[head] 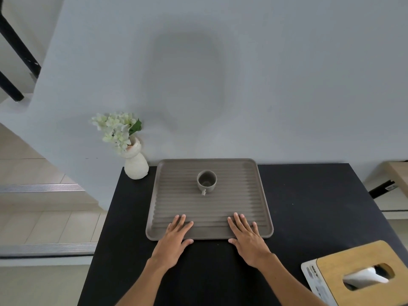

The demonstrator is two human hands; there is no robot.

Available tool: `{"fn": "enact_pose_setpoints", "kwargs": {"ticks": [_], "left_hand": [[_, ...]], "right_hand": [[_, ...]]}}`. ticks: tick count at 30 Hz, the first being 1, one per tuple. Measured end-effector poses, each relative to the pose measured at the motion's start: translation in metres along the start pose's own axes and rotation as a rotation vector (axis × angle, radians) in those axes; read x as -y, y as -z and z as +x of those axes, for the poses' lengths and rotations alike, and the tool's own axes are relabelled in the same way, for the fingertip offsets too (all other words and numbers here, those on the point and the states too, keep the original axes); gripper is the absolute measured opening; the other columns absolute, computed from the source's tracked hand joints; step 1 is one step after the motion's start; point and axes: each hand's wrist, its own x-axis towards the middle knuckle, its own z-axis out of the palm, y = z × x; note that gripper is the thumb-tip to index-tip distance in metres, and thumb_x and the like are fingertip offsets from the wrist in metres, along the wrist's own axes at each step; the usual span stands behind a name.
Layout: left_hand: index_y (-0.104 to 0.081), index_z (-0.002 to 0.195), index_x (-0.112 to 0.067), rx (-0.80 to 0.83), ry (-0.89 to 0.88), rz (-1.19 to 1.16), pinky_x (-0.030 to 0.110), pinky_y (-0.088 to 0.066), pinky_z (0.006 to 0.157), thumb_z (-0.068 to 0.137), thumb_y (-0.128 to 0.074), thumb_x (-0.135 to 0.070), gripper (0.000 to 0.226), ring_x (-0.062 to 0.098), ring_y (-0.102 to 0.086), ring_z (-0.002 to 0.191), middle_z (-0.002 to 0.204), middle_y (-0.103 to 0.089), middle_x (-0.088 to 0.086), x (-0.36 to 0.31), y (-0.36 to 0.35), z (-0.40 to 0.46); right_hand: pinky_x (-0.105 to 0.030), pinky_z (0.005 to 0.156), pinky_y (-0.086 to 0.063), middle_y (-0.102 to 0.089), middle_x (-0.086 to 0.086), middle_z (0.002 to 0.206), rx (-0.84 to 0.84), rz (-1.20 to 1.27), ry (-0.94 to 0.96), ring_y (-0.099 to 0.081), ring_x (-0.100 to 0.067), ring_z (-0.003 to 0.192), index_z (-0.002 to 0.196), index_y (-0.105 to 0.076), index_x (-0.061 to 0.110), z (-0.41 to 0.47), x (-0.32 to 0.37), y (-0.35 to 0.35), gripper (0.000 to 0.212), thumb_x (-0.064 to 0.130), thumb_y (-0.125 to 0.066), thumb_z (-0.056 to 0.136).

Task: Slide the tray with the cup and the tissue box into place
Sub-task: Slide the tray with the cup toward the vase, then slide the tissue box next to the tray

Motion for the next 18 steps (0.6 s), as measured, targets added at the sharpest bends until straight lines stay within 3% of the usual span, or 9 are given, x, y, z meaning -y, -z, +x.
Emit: {"fn": "enact_pose_setpoints", "kwargs": {"ticks": [6,11,18], "left_hand": [[-0.022,0.152,-0.033,0.063,0.051,-0.012,0.043,-0.025,0.12,0.096,-0.051,-0.043,0.064,0.015,0.005,0.152,0.162,0.005,-0.012,-0.007,0.011,0.001],[-0.027,0.15,-0.029,0.01,0.117,0.031,0.048,-0.035,0.113,0.09,-0.048,-0.06,0.07,0.021,-0.024,0.148,0.158,-0.031,-0.002,-0.037,0.047,0.001],[-0.042,0.142,-0.025,-0.079,0.076,0.109,0.047,-0.042,0.107,0.084,-0.041,-0.073,0.075,0.022,-0.042,0.138,0.149,-0.047,-0.001,-0.082,0.103,0.003]], "right_hand": [[-0.046,0.122,0.001,0.015,0.001,0.163,0.077,0.026,-0.013,0.016,-0.018,0.149,0.154,0.005,0.027,-0.002,0.003,0.019,0.067,0.047,-0.031,0.101],[-0.046,0.121,-0.009,-0.003,-0.004,0.165,0.054,0.099,-0.085,-0.002,-0.024,0.151,0.154,-0.012,0.028,-0.018,0.016,0.066,0.064,0.052,-0.034,0.098],[-0.049,0.116,-0.023,-0.02,0.0,0.162,-0.094,0.144,-0.15,-0.02,-0.023,0.147,0.152,-0.022,0.028,-0.056,0.016,0.136,0.065,0.053,-0.039,0.094]]}}
